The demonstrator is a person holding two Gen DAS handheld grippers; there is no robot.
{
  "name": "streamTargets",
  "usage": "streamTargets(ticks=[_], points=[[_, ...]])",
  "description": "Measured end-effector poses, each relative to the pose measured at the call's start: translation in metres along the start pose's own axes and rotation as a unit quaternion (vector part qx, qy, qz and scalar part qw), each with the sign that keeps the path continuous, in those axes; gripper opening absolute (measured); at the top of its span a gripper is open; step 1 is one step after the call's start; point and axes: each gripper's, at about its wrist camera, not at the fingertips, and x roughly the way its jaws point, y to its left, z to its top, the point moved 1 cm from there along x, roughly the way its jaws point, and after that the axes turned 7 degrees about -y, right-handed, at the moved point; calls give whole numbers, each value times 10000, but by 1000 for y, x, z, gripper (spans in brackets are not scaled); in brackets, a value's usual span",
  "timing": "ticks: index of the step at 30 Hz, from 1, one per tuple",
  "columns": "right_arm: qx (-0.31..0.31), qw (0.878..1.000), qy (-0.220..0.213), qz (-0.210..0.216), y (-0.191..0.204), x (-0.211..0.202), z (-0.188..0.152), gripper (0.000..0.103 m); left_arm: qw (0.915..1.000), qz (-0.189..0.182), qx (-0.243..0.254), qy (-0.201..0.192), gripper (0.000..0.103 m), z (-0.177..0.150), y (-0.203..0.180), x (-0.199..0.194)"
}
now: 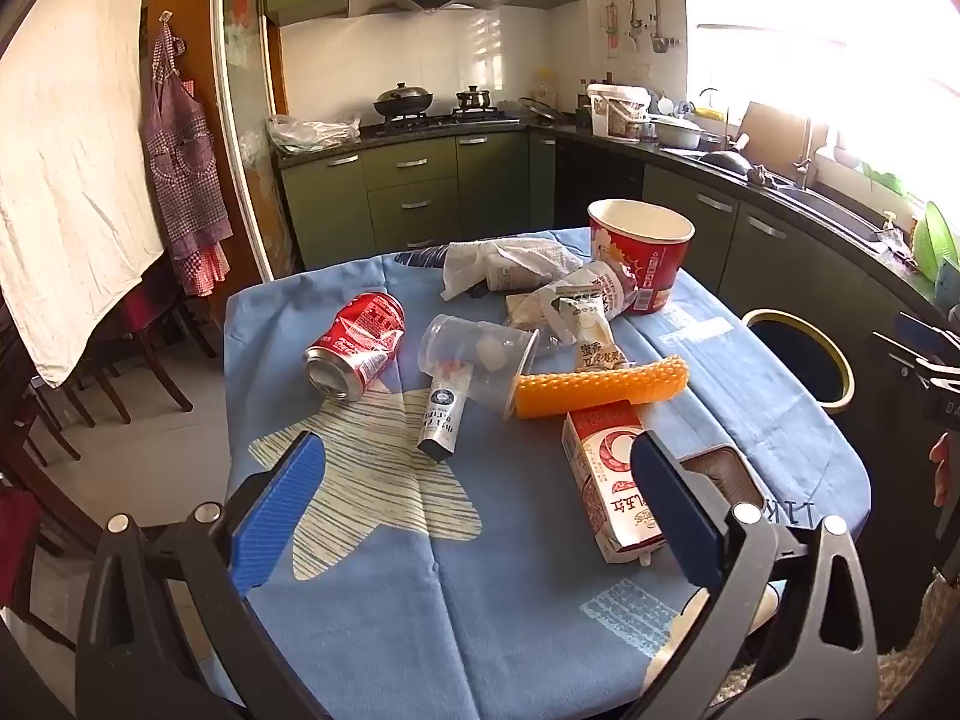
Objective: Collect trash
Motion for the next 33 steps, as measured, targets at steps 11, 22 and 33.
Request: streamTargets(ticks=[11, 22, 33], points=[[30, 10000, -36, 19, -1, 0, 0, 99, 10000, -34, -24, 33, 97, 0, 2, 0], [28, 10000, -29, 3, 1, 1, -2, 99, 10000, -35, -38, 61, 97, 0, -1, 3], [35, 10000, -22, 3, 0, 3, -3, 99, 10000, -72, -23, 48, 97, -3, -1, 2]])
